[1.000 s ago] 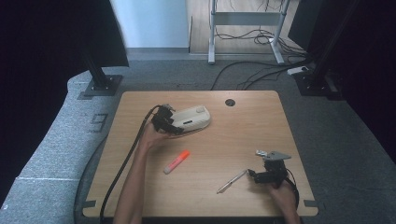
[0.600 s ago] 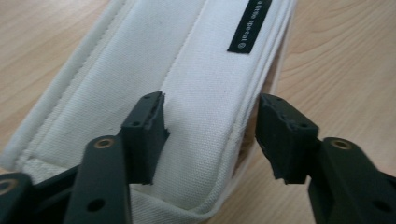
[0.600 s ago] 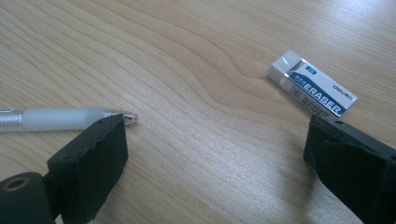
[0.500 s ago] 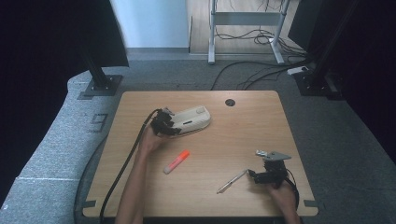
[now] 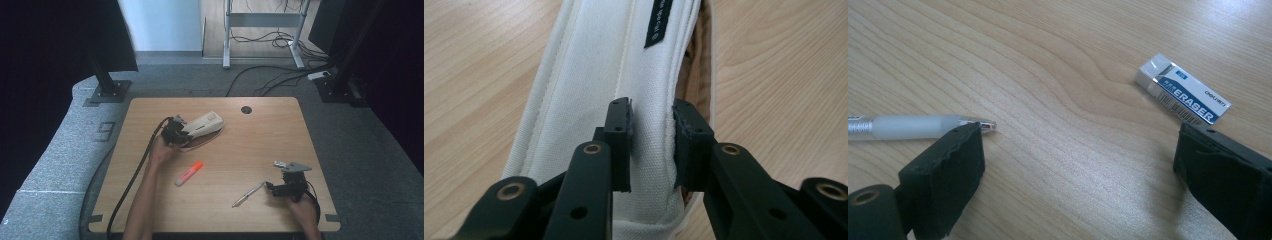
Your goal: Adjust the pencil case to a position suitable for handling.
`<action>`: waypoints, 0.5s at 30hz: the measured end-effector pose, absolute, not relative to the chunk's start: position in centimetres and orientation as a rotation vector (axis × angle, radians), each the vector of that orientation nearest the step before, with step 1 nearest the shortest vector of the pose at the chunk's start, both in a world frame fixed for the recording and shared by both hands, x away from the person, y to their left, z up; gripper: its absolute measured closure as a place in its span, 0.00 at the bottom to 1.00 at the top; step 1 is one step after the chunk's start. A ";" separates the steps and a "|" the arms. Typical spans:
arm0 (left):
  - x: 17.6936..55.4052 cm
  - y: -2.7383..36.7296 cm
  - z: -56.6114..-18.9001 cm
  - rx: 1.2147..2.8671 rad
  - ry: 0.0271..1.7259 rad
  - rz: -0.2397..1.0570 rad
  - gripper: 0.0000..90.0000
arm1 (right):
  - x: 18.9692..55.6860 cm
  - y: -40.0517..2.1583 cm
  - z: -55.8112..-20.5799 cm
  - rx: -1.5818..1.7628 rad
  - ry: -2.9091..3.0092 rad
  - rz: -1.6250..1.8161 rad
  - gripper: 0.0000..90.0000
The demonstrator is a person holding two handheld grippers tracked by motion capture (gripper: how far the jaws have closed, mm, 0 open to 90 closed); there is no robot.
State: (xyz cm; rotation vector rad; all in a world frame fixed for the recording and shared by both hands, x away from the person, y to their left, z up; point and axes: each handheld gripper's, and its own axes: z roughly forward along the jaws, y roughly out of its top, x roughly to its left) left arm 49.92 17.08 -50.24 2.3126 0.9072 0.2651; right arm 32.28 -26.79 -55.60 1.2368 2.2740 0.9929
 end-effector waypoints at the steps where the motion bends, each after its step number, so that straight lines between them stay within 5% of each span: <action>1: 49.9 17.1 -50.1 2.306 0.919 0.257 0.81 | 32.3 -26.8 -55.6 1.237 2.274 0.993 0.07; 15: 48.6 17.5 -49.0 2.307 0.949 0.220 0.85 | 32.2 -26.8 -55.6 1.236 2.273 0.994 0.07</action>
